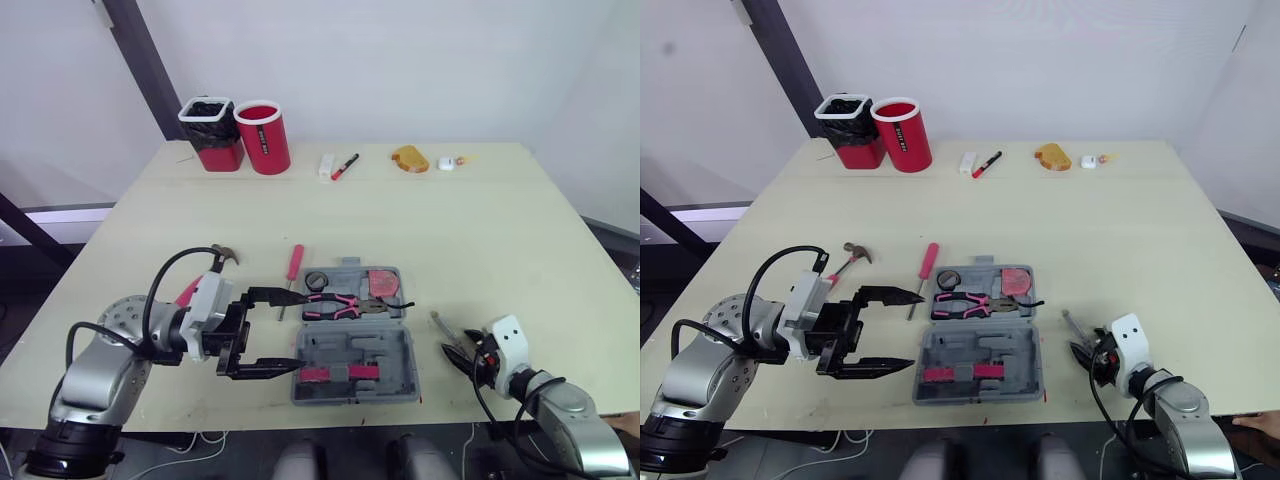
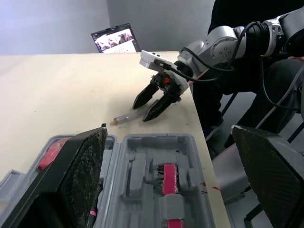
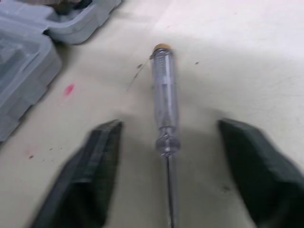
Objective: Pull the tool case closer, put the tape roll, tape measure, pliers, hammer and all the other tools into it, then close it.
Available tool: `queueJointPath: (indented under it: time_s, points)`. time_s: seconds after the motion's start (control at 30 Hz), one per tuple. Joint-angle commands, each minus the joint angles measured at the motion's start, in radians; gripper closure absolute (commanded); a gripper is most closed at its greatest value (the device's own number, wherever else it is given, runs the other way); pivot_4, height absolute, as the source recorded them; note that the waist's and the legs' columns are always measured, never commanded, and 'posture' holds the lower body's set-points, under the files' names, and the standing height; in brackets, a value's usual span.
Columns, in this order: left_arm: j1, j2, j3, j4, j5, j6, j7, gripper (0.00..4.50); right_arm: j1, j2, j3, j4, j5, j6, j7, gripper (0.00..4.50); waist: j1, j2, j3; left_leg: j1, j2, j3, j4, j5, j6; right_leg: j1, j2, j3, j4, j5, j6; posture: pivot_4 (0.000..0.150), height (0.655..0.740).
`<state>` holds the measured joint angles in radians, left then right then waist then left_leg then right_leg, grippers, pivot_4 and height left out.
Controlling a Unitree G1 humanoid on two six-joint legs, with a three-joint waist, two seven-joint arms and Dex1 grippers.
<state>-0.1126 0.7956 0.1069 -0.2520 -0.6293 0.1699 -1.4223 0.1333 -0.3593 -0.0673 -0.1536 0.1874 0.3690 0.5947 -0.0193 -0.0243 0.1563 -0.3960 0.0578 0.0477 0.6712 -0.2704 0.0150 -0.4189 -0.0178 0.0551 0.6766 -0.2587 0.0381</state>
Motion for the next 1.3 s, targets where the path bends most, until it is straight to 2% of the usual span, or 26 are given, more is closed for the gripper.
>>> queueJointPath:
  time_s: [0.03, 0.13, 0.43, 0.67, 0.8, 1.03, 1.3]
  points:
    - [-0.010, 0.009, 0.012, 0.001, -0.005, -0.005, -0.009, 0.00, 0.019, 0.006, 0.008, 0.016, 0.010, -0.029, -0.003, 3.31, 0.000, 0.000, 0.000, 0.000, 0.000, 0.000, 0.000, 0.000, 0.000, 0.000, 0.000, 0.000, 0.000, 0.000, 0.000, 0.150, 0.7400]
    - [-0.011, 0.009, 0.012, 0.003, -0.005, -0.006, -0.010, 0.00, 0.024, 0.006, 0.013, 0.022, 0.008, -0.044, -0.007, 4.37, 0.000, 0.000, 0.000, 0.000, 0.000, 0.000, 0.000, 0.000, 0.000, 0.000, 0.000, 0.000, 0.000, 0.000, 0.000, 0.150, 0.7400]
    - [-0.001, -0.004, 0.020, 0.016, -0.016, -0.001, 0.002, 0.00, 0.004, -0.056, 0.000, -0.011, 0.017, -0.059, 0.020, 4.37, 0.003, 0.000, 0.000, 0.000, 0.000, 0.000, 0.000, 0.000, 0.000, 0.000, 0.000, 0.000, 0.000, 0.000, 0.000, 0.150, 0.7400]
    - [0.008, -0.005, 0.047, 0.055, -0.023, -0.008, 0.004, 0.00, -0.121, -0.181, 0.050, -0.127, 0.066, 0.023, 0.153, 4.37, 0.000, 0.001, 0.001, 0.000, 0.000, 0.001, 0.000, 0.000, 0.000, 0.000, 0.000, 0.001, 0.000, 0.000, 0.000, 0.150, 0.7400]
    - [0.015, 0.008, 0.056, 0.096, -0.008, -0.032, -0.024, 0.00, -0.227, -0.204, 0.111, -0.205, 0.112, 0.108, 0.202, 4.37, 0.002, 0.001, 0.001, 0.000, 0.000, -0.001, 0.000, 0.000, 0.000, 0.000, 0.001, 0.000, 0.001, 0.000, 0.000, 0.150, 0.7400]
    - [0.025, 0.026, 0.076, 0.125, 0.000, -0.039, -0.038, 0.00, -0.418, -0.258, 0.320, -0.308, 0.109, 0.328, 0.267, 4.37, 0.005, 0.001, 0.001, -0.002, 0.000, 0.000, 0.001, 0.000, 0.000, 0.000, -0.001, -0.001, -0.001, 0.000, 0.000, 0.150, 0.7400]
    - [0.064, 0.059, 0.095, 0.183, 0.032, -0.063, -0.063, 0.00, -0.641, -0.237, 0.595, -0.286, 0.016, 0.471, 0.283, 4.37, 0.004, 0.001, 0.001, -0.002, 0.000, -0.001, 0.001, 0.000, 0.000, -0.001, 0.000, -0.002, 0.000, 0.000, 0.000, 0.150, 0.7400]
